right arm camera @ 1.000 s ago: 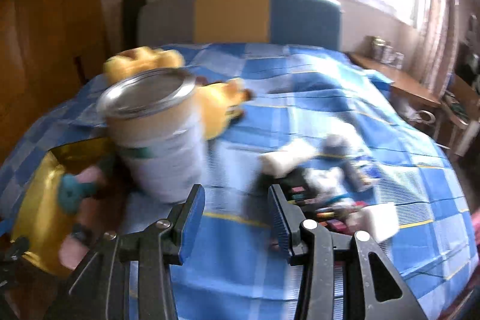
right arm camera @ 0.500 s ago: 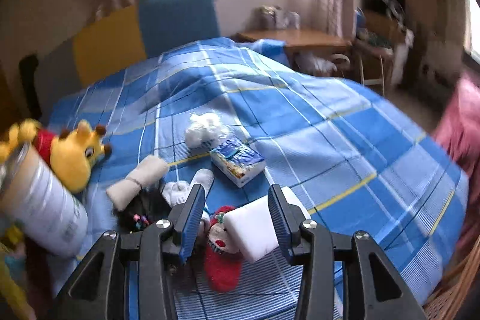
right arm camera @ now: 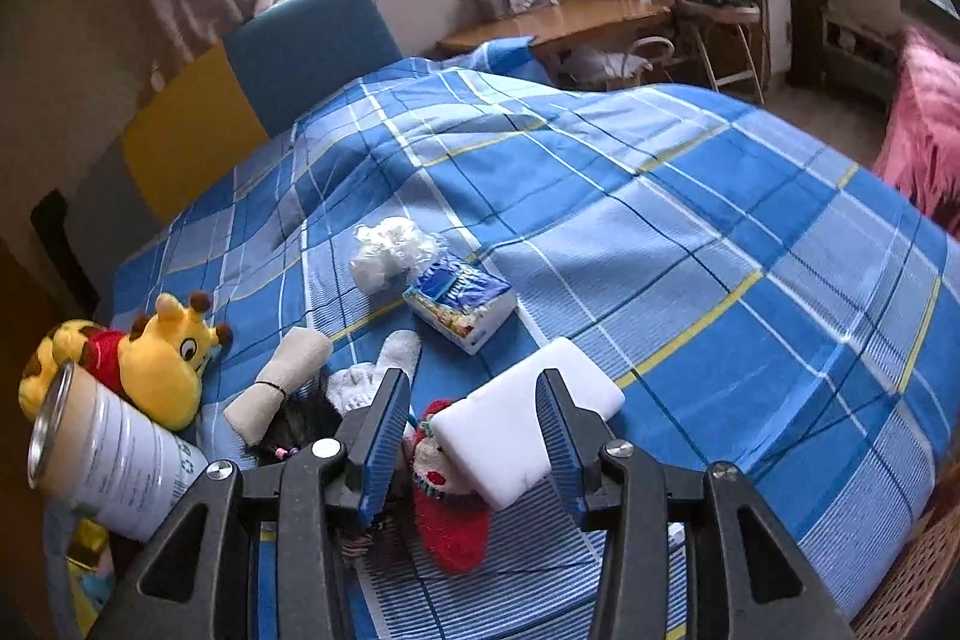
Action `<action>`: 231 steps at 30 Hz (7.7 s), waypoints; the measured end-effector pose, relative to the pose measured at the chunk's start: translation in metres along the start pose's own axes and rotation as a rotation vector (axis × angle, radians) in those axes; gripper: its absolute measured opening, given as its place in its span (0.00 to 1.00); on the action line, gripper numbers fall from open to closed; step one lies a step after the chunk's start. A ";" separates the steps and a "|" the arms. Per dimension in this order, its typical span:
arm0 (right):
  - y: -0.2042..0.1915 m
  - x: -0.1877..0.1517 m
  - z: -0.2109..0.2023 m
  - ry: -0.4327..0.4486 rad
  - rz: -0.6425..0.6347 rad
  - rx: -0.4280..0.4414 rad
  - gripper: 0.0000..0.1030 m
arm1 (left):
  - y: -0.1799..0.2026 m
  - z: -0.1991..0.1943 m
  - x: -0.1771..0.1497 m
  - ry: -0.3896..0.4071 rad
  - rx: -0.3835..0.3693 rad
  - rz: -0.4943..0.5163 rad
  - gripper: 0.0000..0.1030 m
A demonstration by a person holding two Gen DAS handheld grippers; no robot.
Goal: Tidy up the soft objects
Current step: 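Move the right tool back over the pile of small items, then grasp the beige rolled cloth with the left tool and lift it, then grasp the black hair ties with the right tool while the left tool holds the beige cloth, then lower the beige cloth into the gold tray with the left tool, then carry the black hair ties into the gold tray and open the right tool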
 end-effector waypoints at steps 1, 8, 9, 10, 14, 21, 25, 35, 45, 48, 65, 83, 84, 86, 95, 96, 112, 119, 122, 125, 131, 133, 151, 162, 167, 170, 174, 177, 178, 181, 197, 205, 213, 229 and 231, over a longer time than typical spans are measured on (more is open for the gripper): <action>0.003 0.000 0.000 -0.004 0.014 0.000 0.43 | 0.006 0.003 0.002 -0.004 -0.011 0.010 0.89; 0.017 -0.001 0.007 -0.052 0.102 0.019 0.43 | 0.036 0.026 0.015 -0.033 -0.074 0.072 0.78; 0.019 0.000 0.007 -0.055 0.107 0.022 0.43 | 0.040 0.031 0.019 -0.043 -0.079 0.078 0.76; 0.020 -0.001 0.008 -0.059 0.115 0.026 0.43 | 0.042 0.035 0.022 -0.049 -0.083 0.079 0.72; 0.017 -0.002 0.008 -0.066 0.110 0.041 0.43 | 0.061 0.049 0.048 -0.049 -0.136 0.102 0.68; 0.010 -0.003 0.009 -0.079 0.088 0.075 0.43 | 0.094 0.094 0.107 -0.080 -0.202 0.123 0.69; 0.010 -0.002 0.008 -0.080 0.098 0.102 0.43 | 0.108 0.134 0.134 -0.112 -0.194 0.144 0.70; 0.006 -0.006 0.013 -0.120 0.109 0.158 0.43 | 0.131 0.225 0.160 -0.224 -0.223 0.171 0.72; 0.004 -0.008 0.019 -0.126 0.094 0.141 0.43 | 0.130 0.238 0.160 -0.223 -0.291 0.127 0.45; 0.006 -0.007 0.020 -0.123 0.099 0.132 0.43 | 0.123 0.209 0.157 -0.160 -0.297 0.122 0.45; 0.011 -0.017 0.043 -0.258 0.166 0.233 0.43 | 0.063 0.082 0.034 -0.121 -0.264 0.009 0.46; -0.058 -0.071 0.063 -0.570 -0.112 0.400 0.49 | 0.050 0.052 -0.050 -0.181 -0.245 0.036 0.46; -0.060 -0.072 0.062 -0.569 -0.129 0.395 0.50 | 0.048 0.052 -0.054 -0.190 -0.245 0.034 0.46; -0.065 -0.076 0.063 -0.572 -0.173 0.386 0.52 | 0.043 0.053 -0.058 -0.209 -0.246 0.023 0.46; -0.101 -0.117 0.066 -0.640 -0.508 0.291 0.62 | 0.030 0.057 -0.069 -0.231 -0.243 0.021 0.46; -0.104 -0.124 0.066 -0.641 -0.556 0.268 0.62 | 0.030 0.057 -0.069 -0.226 -0.244 0.022 0.46; -0.118 -0.171 0.053 -0.620 -0.840 0.163 0.62 | 0.024 0.058 -0.072 -0.214 -0.271 -0.010 0.47; -0.118 -0.183 0.041 -0.646 -0.925 0.145 0.62 | 0.025 0.059 -0.071 -0.214 -0.266 -0.008 0.47; -0.119 -0.188 0.039 -0.634 -0.981 0.126 0.61 | 0.025 0.059 -0.071 -0.213 -0.265 -0.008 0.47; -0.122 -0.189 0.035 -0.584 -1.000 0.095 0.29 | 0.025 0.059 -0.071 -0.213 -0.266 -0.008 0.47; -0.111 -0.174 0.037 -0.517 -0.841 0.066 0.27 | 0.025 0.057 -0.070 -0.202 -0.267 -0.004 0.45; -0.107 -0.171 0.039 -0.514 -0.801 0.077 0.27 | 0.024 0.056 -0.069 -0.195 -0.274 -0.008 0.45; -0.103 -0.166 0.037 -0.495 -0.806 0.085 0.32 | -0.099 -0.015 -0.006 0.021 -0.235 -0.329 0.45; -0.108 -0.167 0.036 -0.467 -0.845 0.073 0.32 | -0.237 0.062 0.002 -0.122 0.078 -0.507 0.45; -0.112 -0.172 0.031 -0.446 -0.871 0.070 0.30 | -0.246 0.096 0.008 -0.166 0.060 -0.519 0.50; -0.114 -0.173 0.029 -0.440 -0.868 0.073 0.29 | -0.250 0.105 0.014 -0.160 0.050 -0.534 0.67; -0.115 -0.171 0.028 -0.436 -0.855 0.090 0.28 | -0.255 0.097 0.011 -0.136 0.077 -0.550 0.69; -0.116 -0.166 0.026 -0.440 -0.819 0.122 0.26 | -0.252 0.077 0.002 -0.104 0.093 -0.550 0.69; -0.117 -0.164 0.025 -0.440 -0.810 0.132 0.26 | -0.250 0.068 -0.001 -0.091 0.101 -0.547 0.69; -0.115 -0.154 0.023 -0.445 -0.737 0.180 0.24 | -0.239 0.045 -0.012 -0.054 0.094 -0.529 0.69; -0.162 -0.028 0.002 -0.250 -0.321 0.283 0.24 | -0.179 -0.013 -0.051 -0.018 0.028 -0.401 0.69; -0.262 0.041 0.000 -0.127 -0.328 0.288 0.24 | -0.185 -0.026 -0.062 -0.007 0.031 -0.423 0.70; -0.388 0.003 -0.041 -0.126 -0.496 0.496 0.24 | -0.202 -0.036 -0.075 0.001 0.078 -0.461 0.70; -0.472 -0.258 -0.018 -0.612 -0.755 0.673 0.25 | -0.247 -0.069 -0.113 0.019 0.205 -0.563 0.70; -0.476 -0.274 -0.007 -0.663 -0.740 0.655 0.28 | -0.249 -0.069 -0.115 0.015 0.207 -0.568 0.69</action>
Point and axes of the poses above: each gripper's, at about its wrist camera, not at the fingertips, and z roughly the way its jaws point, y to its right, x to its top, the point moved 3 cm from there along z, roughly the way its jaws point
